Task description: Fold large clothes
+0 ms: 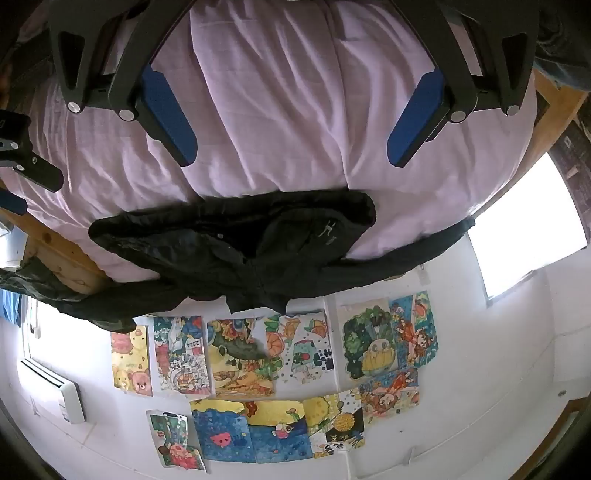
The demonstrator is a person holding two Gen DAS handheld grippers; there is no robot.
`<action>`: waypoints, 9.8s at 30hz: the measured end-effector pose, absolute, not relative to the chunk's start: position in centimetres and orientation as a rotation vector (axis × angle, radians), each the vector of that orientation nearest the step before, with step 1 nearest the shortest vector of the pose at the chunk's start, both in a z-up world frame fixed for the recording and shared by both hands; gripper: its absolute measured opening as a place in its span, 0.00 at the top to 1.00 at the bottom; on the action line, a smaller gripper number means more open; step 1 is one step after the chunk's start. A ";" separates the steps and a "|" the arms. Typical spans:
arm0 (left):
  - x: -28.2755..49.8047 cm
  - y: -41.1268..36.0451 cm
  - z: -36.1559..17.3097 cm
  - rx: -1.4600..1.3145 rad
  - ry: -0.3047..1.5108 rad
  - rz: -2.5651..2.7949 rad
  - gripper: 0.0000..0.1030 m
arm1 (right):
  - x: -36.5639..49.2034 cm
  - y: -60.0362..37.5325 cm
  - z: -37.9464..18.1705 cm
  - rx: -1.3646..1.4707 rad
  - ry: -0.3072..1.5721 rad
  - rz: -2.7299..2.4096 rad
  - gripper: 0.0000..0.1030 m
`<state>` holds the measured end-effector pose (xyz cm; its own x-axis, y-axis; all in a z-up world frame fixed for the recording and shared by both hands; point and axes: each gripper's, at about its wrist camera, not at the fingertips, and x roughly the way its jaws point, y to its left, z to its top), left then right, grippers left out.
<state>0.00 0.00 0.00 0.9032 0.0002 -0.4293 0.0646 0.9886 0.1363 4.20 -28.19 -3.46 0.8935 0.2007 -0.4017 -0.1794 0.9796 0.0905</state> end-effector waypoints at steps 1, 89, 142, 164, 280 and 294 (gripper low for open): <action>0.0 0.0 0.0 0.150 0.443 -0.033 0.02 | 4.2 -28.2 -3.5 0.050 0.424 0.197 0.00; 0.0 -0.1 0.0 0.161 0.440 -0.030 0.02 | 3.8 -28.1 -3.1 0.066 0.431 0.203 0.00; 54.3 -20.4 3.5 0.230 0.635 -0.354 0.02 | 37.7 -64.4 5.7 0.505 0.570 -0.428 0.00; 64.6 -27.3 -7.6 0.144 0.766 -0.379 0.01 | 45.3 -67.9 0.0 0.760 0.472 -0.468 0.69; 48.3 15.9 0.5 -0.241 0.512 0.047 0.15 | 57.5 -20.5 -3.6 -0.008 0.650 0.355 0.21; 33.5 27.6 0.0 -0.454 0.402 0.348 0.06 | 54.0 -4.8 -1.0 -0.288 0.600 0.526 0.21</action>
<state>33.46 27.62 -0.04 0.8641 0.2330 -0.4461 -0.4084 0.8426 -0.3510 54.02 -4.83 -1.01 0.7007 0.3837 -0.6015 -0.5461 0.8310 -0.1062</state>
